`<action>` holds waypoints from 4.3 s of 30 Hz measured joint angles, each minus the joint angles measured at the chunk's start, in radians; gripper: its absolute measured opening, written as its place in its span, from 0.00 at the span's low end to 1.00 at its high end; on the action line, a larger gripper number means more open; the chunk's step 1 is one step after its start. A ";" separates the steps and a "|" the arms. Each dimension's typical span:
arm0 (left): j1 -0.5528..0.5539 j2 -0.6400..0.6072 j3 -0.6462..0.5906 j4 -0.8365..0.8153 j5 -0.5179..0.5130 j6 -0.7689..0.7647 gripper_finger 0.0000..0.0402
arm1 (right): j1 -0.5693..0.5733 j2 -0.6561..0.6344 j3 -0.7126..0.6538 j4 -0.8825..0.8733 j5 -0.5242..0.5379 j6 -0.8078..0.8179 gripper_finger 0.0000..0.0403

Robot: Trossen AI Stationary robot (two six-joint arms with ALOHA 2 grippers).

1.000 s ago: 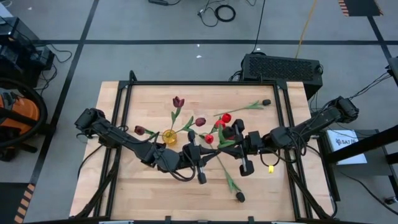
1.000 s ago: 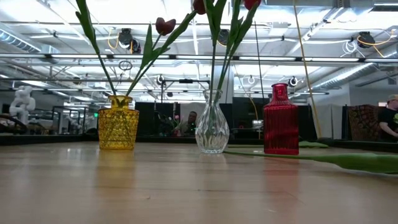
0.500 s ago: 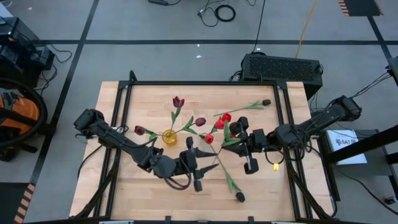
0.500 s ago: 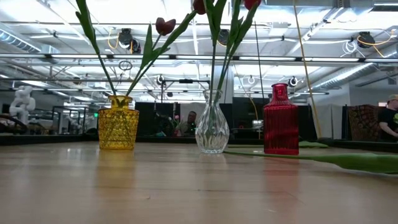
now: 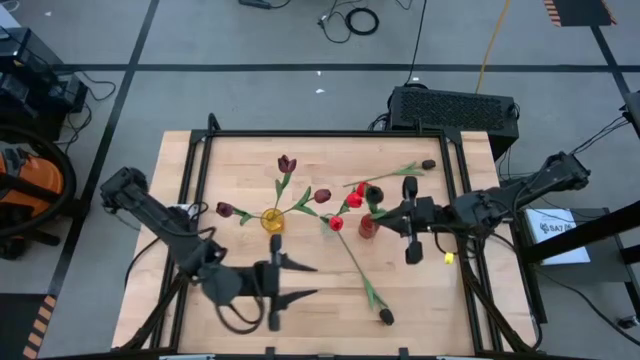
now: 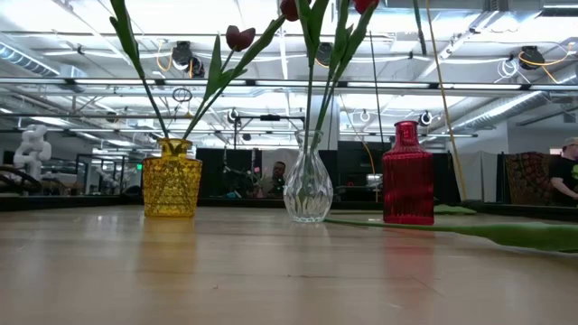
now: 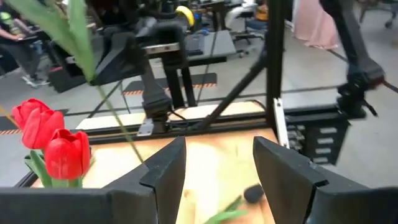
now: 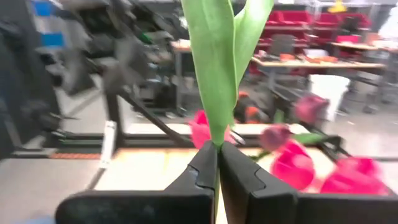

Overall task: Sort flowers into vase by color
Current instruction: Put the top left black tulip into the red vase, then put the bottom black tulip into the red vase

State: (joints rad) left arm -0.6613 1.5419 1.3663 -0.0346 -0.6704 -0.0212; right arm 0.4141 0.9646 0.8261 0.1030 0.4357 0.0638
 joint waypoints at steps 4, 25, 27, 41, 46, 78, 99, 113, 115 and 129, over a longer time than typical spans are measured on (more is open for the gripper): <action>-0.053 -0.044 0.000 -0.092 0.000 -0.001 0.48 | -0.003 -0.005 0.000 -0.062 0.041 -0.007 0.00; -0.125 -0.058 0.000 -0.256 -0.015 -0.051 0.48 | -0.082 0.023 -0.113 0.061 0.118 -0.090 0.00; -0.125 -0.058 0.000 -0.256 -0.016 -0.051 0.48 | -0.082 0.023 -0.114 0.066 0.118 -0.102 0.00; -0.124 -0.058 0.000 -0.256 -0.020 -0.051 0.48 | -0.087 0.030 -0.114 0.051 0.137 -0.143 0.00; -0.119 -0.058 0.000 -0.256 -0.019 -0.050 0.48 | -0.102 0.055 -0.114 0.052 0.141 -0.150 0.00; -0.116 -0.058 -0.001 -0.275 -0.019 -0.051 0.48 | -0.120 0.062 -0.114 -0.104 0.135 0.077 0.32; -0.086 -0.025 -0.001 -0.268 -0.019 -0.043 0.48 | -0.117 -0.092 -0.114 -0.382 -0.023 0.269 0.72; -0.059 -0.025 -0.001 -0.266 -0.012 -0.049 0.48 | -0.118 -0.108 -0.110 -0.213 0.063 0.131 0.80; -0.059 -0.025 -0.001 -0.267 -0.010 -0.049 0.48 | -0.118 -0.110 -0.099 -0.187 0.063 0.085 0.80; 0.002 0.027 -0.001 -0.175 0.056 -0.013 0.48 | -0.080 -0.112 0.003 -0.184 0.115 -0.044 0.80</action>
State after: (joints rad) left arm -0.6596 1.5686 1.3651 -0.2098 -0.6143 -0.0337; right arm 0.3345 0.8524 0.8293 -0.0807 0.5505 0.0200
